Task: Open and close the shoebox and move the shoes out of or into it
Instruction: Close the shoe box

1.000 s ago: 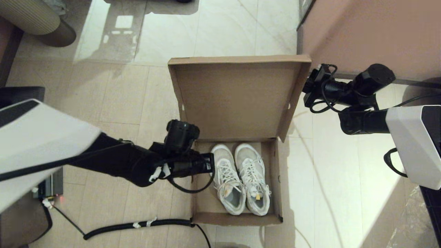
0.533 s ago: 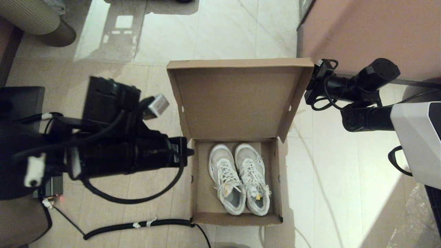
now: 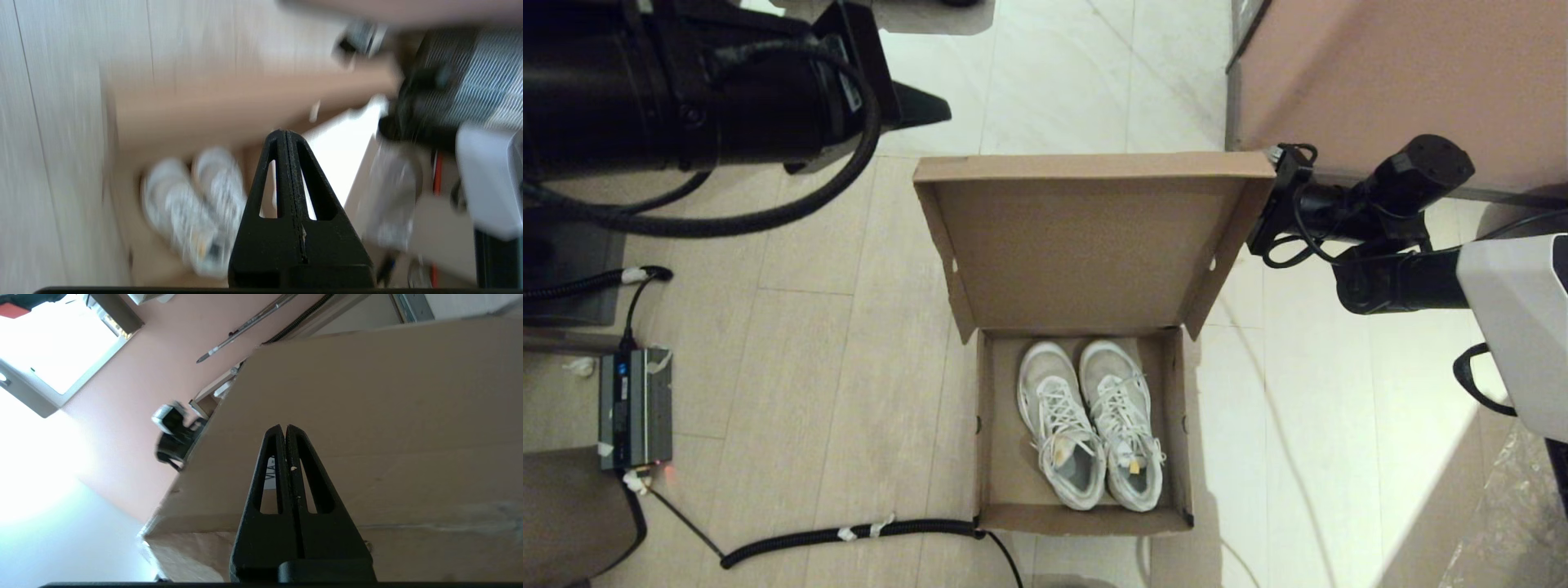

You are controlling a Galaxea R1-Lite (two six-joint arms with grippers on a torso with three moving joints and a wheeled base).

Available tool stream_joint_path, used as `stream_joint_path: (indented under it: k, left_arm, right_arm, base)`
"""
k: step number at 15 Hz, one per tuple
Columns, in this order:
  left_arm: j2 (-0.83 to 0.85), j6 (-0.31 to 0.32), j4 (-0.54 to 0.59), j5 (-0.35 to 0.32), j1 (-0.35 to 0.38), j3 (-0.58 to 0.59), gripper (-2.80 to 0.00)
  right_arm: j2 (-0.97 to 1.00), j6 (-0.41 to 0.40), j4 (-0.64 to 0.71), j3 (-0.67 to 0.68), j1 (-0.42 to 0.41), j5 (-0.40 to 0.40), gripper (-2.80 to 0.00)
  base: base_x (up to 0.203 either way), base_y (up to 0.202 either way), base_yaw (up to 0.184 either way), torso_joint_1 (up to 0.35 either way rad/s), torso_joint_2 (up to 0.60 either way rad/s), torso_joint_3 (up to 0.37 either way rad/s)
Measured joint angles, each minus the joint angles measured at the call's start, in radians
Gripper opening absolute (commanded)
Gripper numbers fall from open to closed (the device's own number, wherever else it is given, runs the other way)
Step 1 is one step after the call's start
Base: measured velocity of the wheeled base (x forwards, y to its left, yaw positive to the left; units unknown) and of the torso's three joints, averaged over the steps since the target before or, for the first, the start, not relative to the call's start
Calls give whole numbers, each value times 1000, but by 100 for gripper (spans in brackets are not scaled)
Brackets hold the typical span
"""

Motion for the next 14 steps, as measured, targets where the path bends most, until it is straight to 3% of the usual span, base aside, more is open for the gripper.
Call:
stream_joint_path:
  k: [3,7,9,12,14]
  left_arm:
    - [116,3,-43,56,7,-143,-280]
    - [269,7,-95,83,13,-186,-280]
    - [347,57,-138,86,31,-211,-280]
    - [464,192,-230,90,65,-261,-280]
    - [513,213,-249,90,70,-281,-280]
  right_arm:
    - [-62,0,-48,135,-1,39,-280]
    - [-146,-1,-142,344,0,53,-280]
    - [-181,0,-208,447,3,58,-280]
    - [-235,0,-271,594,4,62,-280]
    - [-275,0,-283,686,4,68,-280]
  base:
    - [0,0,0,0,0,0]
    - [0,0,0,0,0,0]
    - [0,0,0,0,0,0]
    - [0,0,0,0,0,0]
    - [0,0,0,0,0,0]
